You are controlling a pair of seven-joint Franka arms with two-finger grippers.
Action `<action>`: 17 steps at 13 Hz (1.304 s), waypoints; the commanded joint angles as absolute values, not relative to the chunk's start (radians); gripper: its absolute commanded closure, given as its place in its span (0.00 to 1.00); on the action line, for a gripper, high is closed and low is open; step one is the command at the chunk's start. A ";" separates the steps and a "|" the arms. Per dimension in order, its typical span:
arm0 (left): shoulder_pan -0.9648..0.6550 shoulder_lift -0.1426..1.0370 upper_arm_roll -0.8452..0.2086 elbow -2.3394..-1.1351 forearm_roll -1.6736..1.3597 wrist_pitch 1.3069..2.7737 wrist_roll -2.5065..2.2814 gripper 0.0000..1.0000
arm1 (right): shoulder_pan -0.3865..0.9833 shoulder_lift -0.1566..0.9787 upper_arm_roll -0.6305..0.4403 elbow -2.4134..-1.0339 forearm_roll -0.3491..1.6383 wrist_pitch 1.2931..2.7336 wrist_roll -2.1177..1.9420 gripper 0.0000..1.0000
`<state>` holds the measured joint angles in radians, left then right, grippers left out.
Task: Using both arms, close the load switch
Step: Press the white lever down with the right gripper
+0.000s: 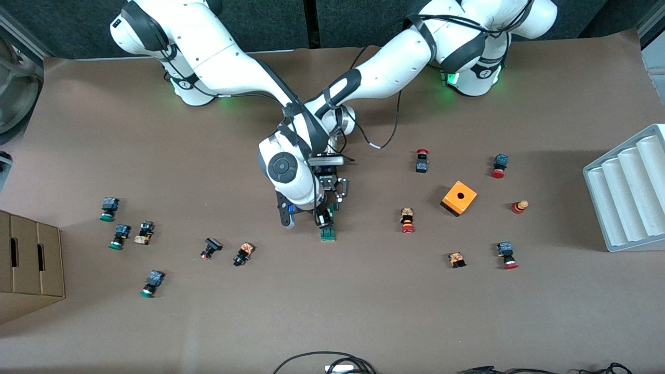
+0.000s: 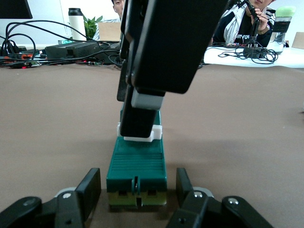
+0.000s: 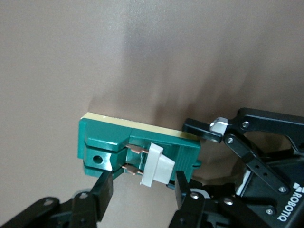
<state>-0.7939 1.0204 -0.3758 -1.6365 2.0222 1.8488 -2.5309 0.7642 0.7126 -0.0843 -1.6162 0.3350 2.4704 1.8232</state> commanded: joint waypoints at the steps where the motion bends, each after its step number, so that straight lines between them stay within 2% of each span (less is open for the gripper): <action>1: -0.805 1.048 -0.367 -1.601 2.031 1.850 -2.548 0.28 | 0.773 0.723 -0.094 -1.627 0.347 2.506 1.829 0.40; 9: -0.811 1.048 -0.367 -1.605 2.031 1.850 -2.548 0.29 | 0.785 0.713 -0.092 -1.655 0.322 2.520 1.824 0.47; 11: -0.811 1.048 -0.367 -1.605 2.031 1.850 -2.546 0.32 | 0.782 0.712 -0.092 -1.655 0.318 2.528 1.819 0.51; 13: -0.811 1.048 -0.367 -1.605 2.029 1.850 -2.548 0.32 | 0.776 0.710 -0.092 -1.655 0.316 2.528 1.815 0.59; 17: -0.811 1.046 -0.367 -1.605 2.029 1.850 -2.546 0.32 | 0.761 0.692 -0.091 -1.646 0.321 2.519 1.818 0.61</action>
